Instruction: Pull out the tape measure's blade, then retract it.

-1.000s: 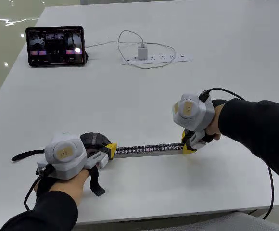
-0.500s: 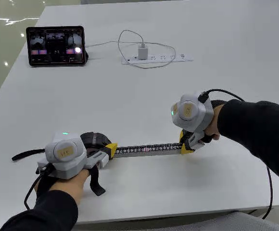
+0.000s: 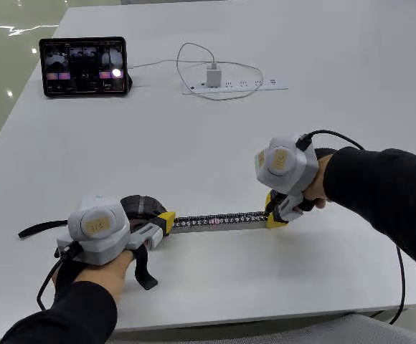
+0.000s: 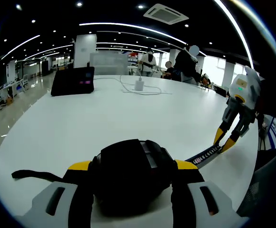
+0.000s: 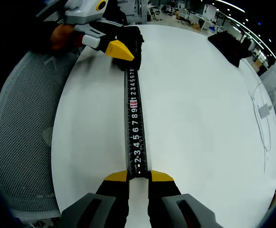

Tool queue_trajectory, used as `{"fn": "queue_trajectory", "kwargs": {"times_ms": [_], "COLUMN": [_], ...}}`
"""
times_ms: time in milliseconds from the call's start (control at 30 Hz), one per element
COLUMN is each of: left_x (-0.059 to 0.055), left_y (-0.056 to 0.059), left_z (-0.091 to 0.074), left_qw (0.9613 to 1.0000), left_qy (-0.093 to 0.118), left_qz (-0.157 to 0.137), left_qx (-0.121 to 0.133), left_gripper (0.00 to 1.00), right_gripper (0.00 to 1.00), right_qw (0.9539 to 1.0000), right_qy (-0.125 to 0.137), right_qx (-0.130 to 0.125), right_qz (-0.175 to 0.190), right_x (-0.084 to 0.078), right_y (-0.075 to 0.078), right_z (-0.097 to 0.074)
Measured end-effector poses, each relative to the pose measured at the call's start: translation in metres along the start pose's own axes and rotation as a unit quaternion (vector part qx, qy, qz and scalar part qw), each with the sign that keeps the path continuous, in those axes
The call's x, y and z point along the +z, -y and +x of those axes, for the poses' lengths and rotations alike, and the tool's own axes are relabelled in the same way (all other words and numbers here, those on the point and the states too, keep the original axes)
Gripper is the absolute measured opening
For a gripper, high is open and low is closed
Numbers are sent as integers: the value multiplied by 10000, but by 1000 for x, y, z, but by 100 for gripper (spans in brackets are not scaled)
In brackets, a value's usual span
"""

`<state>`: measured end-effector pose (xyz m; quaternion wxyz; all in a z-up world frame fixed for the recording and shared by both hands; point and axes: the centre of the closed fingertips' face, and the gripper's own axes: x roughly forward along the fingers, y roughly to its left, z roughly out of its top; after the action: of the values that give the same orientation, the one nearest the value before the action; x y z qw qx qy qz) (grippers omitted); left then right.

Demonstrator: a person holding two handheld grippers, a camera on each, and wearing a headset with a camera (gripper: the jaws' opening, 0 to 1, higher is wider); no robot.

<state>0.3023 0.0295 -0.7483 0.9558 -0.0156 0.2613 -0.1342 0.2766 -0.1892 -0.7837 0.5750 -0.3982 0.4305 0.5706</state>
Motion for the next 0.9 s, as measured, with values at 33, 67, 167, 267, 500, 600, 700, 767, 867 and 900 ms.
{"fn": "queue_trajectory", "kwargs": {"times_ms": [33, 67, 167, 267, 500, 600, 700, 767, 867, 900], "left_x": [0, 0, 0, 0, 0, 0, 0, 0, 0, 0], "left_y": [0, 0, 0, 0, 0, 0, 0, 0, 0, 0], "left_z": [0, 0, 0, -1, 0, 0, 0, 0, 0, 0], "left_qw": [10000, 10000, 10000, 10000, 10000, 10000, 10000, 10000, 10000, 10000], "left_qy": [1, 3, 6, 7, 1, 0, -6, -8, -12, -11], "left_qz": [-1, 0, 5, 8, 2, -8, -6, -9, -7, -7], "left_qx": [0, 0, 0, 2, -1, -3, 0, -2, -4, -5], "left_gripper": [62, 62, 61, 61, 61, 61, 61, 61, 61, 61], "right_gripper": [11, 11, 11, 11, 11, 11, 11, 11, 11, 11], "right_qw": [10000, 10000, 10000, 10000, 10000, 9999, 10000, 10000, 9999, 9999], "right_qy": [0, 3, 22, 54, 59, 84, 90, 94, 109, 111], "right_qx": [3, 7, 13, 19, -1, -1, -3, -10, -17, -13], "right_qz": [-38, -32, 6, 50, -58, -57, -33, -31, 24, 46], "right_x": [1, 1, 3, 4, 7, 8, 10, 11, 13, 13], "right_y": [0, 0, 0, 0, -1, -1, -1, -1, -1, -1], "right_z": [0, 0, 1, 1, 2, 2, 3, 4, 4, 4]}}
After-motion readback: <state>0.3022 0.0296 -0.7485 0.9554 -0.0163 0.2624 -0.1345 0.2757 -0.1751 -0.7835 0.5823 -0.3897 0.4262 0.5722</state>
